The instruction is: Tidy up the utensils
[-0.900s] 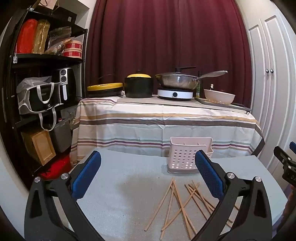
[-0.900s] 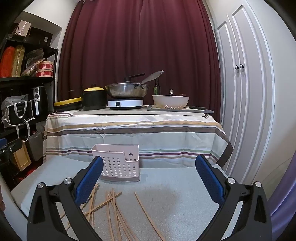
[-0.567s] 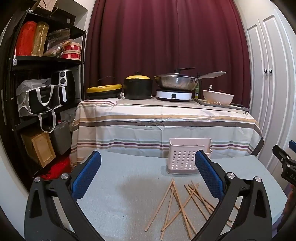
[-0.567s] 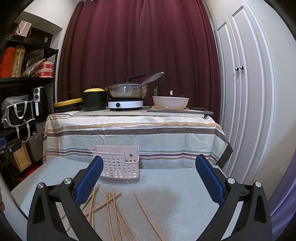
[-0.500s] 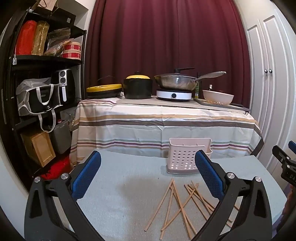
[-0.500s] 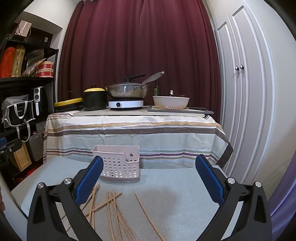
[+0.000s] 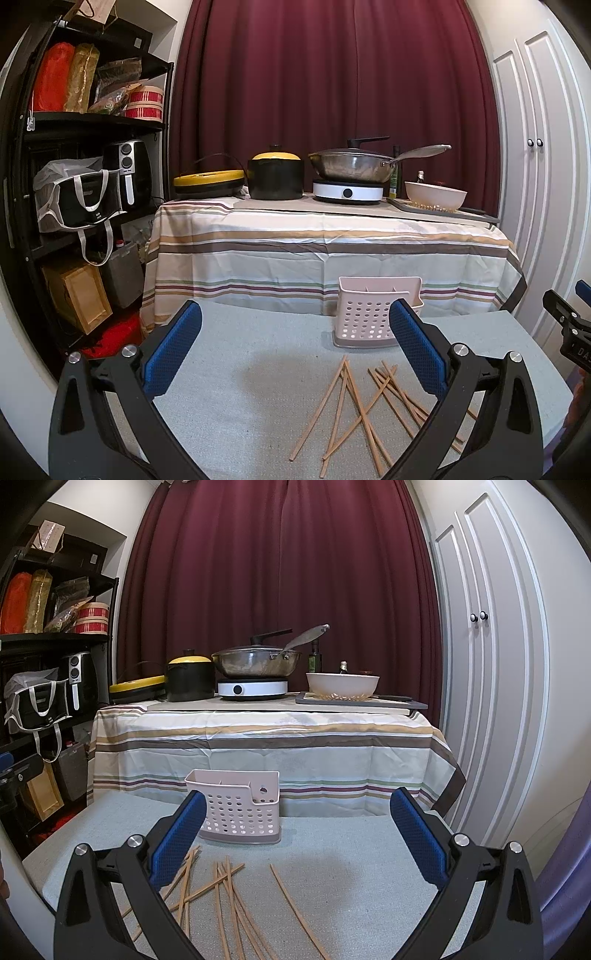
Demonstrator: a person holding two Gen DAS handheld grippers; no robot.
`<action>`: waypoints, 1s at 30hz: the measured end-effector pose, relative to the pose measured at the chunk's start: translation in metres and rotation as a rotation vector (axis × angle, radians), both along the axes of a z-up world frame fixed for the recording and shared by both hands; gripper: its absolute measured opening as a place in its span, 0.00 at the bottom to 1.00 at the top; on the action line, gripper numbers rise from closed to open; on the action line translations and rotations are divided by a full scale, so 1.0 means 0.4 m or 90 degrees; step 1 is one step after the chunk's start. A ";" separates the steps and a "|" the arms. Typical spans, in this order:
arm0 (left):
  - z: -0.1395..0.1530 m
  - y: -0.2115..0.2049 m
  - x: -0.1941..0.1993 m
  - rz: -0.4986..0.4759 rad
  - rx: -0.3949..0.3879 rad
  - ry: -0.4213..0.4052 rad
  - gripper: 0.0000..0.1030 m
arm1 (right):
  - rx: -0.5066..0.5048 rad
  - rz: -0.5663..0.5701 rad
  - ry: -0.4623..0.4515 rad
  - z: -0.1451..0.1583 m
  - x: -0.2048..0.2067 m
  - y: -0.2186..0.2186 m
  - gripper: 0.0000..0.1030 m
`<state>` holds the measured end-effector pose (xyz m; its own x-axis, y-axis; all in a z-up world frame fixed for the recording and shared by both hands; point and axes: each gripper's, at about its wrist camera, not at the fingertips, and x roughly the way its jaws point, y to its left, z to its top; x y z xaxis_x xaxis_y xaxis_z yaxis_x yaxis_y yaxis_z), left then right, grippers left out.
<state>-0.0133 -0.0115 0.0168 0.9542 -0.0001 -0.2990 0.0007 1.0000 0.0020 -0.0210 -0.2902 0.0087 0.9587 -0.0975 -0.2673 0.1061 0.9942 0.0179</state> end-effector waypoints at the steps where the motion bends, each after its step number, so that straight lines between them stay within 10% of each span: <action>1: 0.000 0.004 0.001 0.000 -0.001 0.000 0.96 | 0.001 0.001 0.000 0.000 0.000 0.000 0.95; 30: 0.007 0.015 -0.015 -0.001 -0.001 -0.008 0.96 | 0.001 0.003 -0.006 0.008 -0.008 0.001 0.95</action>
